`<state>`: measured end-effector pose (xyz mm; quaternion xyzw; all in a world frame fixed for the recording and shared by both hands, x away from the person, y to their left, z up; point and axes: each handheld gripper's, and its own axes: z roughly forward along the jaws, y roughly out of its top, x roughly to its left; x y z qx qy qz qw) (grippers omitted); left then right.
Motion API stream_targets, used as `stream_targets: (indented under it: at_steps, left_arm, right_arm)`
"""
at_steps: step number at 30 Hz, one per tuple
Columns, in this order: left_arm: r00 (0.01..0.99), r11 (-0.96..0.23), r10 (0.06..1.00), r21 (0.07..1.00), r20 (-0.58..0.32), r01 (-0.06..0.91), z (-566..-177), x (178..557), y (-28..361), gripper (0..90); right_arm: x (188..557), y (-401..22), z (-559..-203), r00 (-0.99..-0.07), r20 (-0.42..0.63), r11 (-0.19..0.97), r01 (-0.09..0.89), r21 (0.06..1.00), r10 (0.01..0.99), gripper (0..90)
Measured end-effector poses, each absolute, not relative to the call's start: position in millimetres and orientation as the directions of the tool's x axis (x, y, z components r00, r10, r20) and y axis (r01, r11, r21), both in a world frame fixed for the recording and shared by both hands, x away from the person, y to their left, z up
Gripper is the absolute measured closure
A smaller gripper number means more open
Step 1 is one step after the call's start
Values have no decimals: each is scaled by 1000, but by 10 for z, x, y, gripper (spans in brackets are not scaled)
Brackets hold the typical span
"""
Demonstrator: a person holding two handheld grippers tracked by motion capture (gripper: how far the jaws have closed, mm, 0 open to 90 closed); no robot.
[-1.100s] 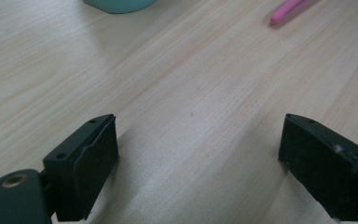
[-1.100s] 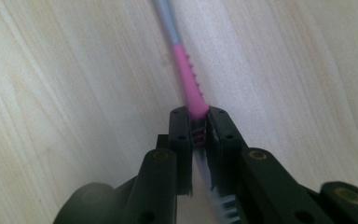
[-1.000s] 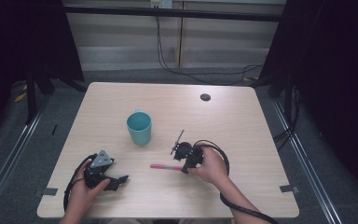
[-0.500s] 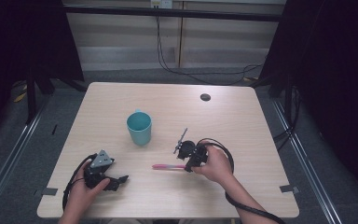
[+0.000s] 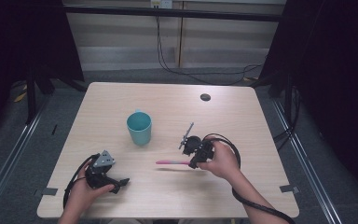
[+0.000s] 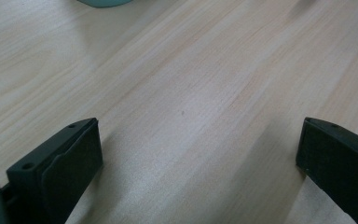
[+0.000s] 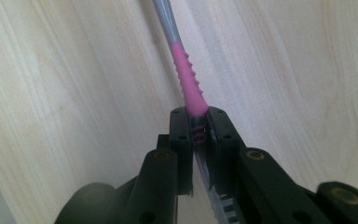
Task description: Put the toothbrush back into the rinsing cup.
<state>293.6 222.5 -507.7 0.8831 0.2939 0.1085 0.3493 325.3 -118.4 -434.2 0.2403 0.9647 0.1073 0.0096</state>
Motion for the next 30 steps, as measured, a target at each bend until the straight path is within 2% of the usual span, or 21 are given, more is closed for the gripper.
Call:
stream_targets:
  at_steps: [2,3,4,5,6,8,16,17,22,30]
  left_arm:
    - [808,-592,589,669,-23,450,-5051,2950,2211,25]
    - [813,-595,582,670,-22,444,-5033,2952,2202,58]
    - [813,-595,582,670,-22,444,-5033,2952,2202,145]
    - [820,-597,572,674,-23,435,-5009,2954,2192,145]
    - [825,-618,565,649,-27,444,-4983,2964,2159,193]
    - [829,-643,560,629,-3,437,-4956,2982,2118,161]
    - [865,-713,502,573,13,406,-4804,3024,1911,188]
    - [889,-760,457,535,38,368,-4753,3049,1871,190]
    - [918,-816,393,482,56,320,-4684,3079,1719,212]
    - [936,-849,347,444,56,288,-4567,3109,1558,241]
  right_arm:
    - [3260,-1198,-4326,-890,28,868,450,211,455,819]
    - [3261,-1203,-4324,-891,30,868,449,213,453,820]
    - [3261,-1203,-4324,-891,30,868,449,213,453,820]
    - [3258,-1207,-4322,-888,31,864,453,218,458,819]
    - [3259,-1220,-4316,-887,32,863,456,216,461,819]
    - [3262,-1232,-4315,-886,35,862,457,219,462,819]
    - [3247,-1222,-4283,-894,35,871,443,212,446,819]
    - [3246,-1222,-4282,-895,35,872,442,210,445,819]
    - [3238,-1205,-4267,-896,43,872,441,214,443,819]
    - [3210,-1176,-4247,-902,35,879,428,210,430,819]
